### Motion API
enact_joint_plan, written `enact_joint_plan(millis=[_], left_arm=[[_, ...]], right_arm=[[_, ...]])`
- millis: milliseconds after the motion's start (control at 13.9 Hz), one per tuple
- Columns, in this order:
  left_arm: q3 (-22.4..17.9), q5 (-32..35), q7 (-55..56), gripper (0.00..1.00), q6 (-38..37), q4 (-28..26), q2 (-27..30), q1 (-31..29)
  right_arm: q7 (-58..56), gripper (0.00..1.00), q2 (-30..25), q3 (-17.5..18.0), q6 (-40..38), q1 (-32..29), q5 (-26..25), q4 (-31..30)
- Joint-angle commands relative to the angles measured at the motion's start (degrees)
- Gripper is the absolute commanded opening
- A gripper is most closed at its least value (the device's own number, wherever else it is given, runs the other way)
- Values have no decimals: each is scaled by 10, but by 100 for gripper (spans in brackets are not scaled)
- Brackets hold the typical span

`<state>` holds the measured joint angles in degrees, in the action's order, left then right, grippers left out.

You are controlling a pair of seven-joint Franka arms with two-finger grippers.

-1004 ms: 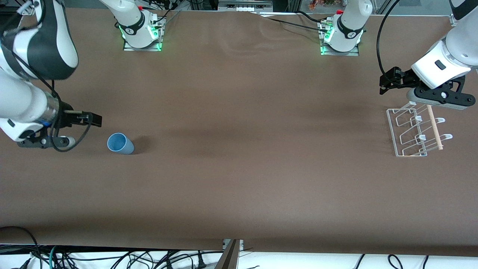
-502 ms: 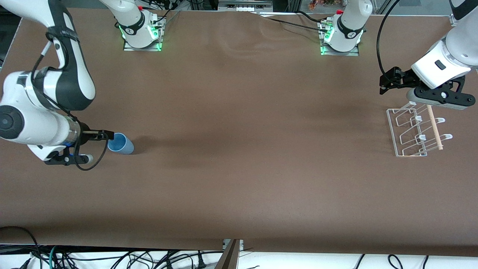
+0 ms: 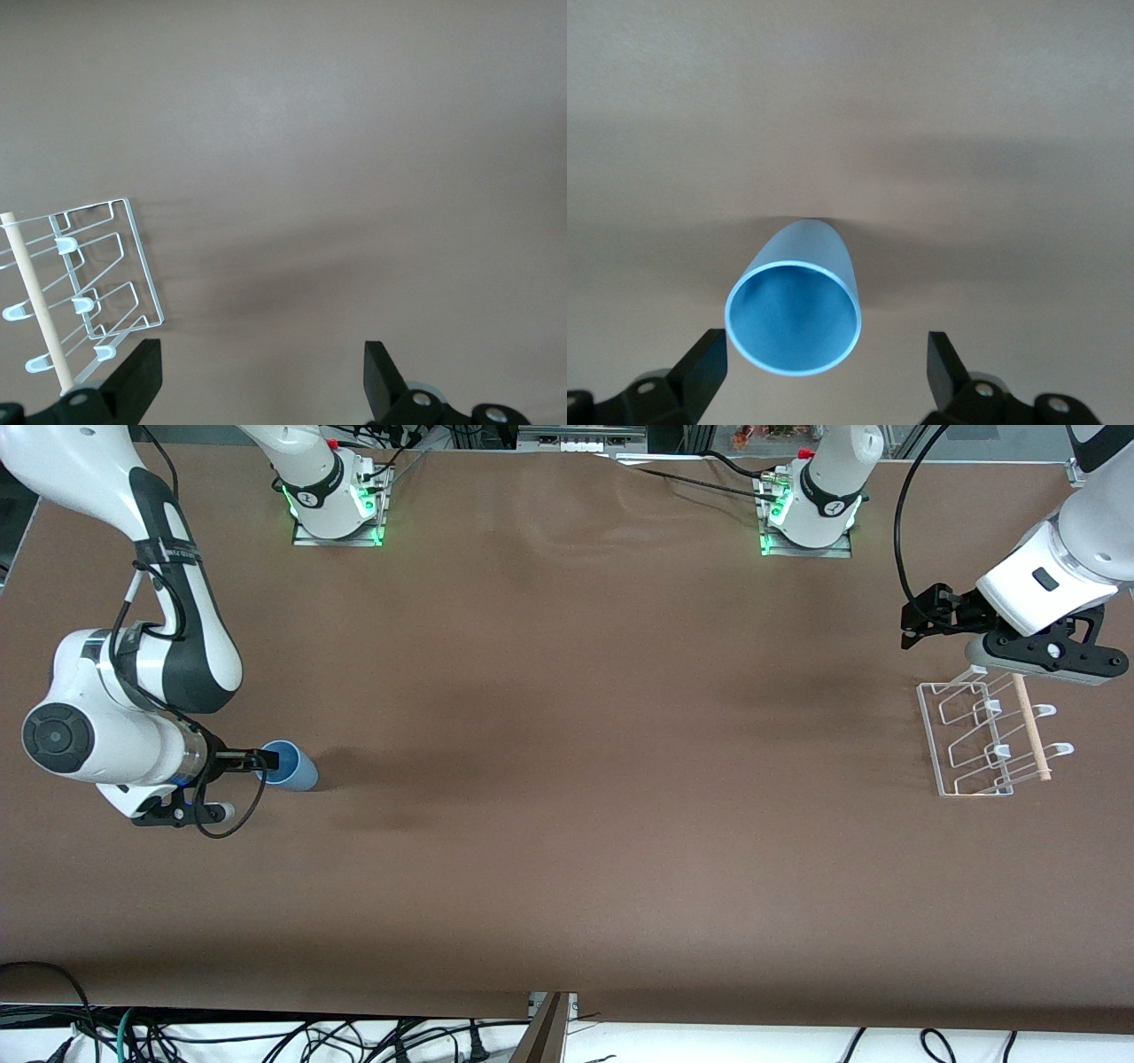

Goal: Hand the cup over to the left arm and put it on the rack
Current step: 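Close the right gripper on the blue cup's rim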

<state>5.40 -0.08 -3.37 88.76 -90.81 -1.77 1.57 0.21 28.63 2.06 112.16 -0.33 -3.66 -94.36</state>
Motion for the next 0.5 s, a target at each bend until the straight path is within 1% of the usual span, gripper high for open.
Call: enact_joint_plan(millis=[0, 430], left_arm=[[-2, -3, -9, 100, -11, 12, -2, -1], [-2, -4, -9, 100, -11, 12, -2, -1]], right_arm=[[-14, 100, 1, 6, 33, -10, -6, -25], [-44, 100, 5, 6, 105, -27, -6, -72]])
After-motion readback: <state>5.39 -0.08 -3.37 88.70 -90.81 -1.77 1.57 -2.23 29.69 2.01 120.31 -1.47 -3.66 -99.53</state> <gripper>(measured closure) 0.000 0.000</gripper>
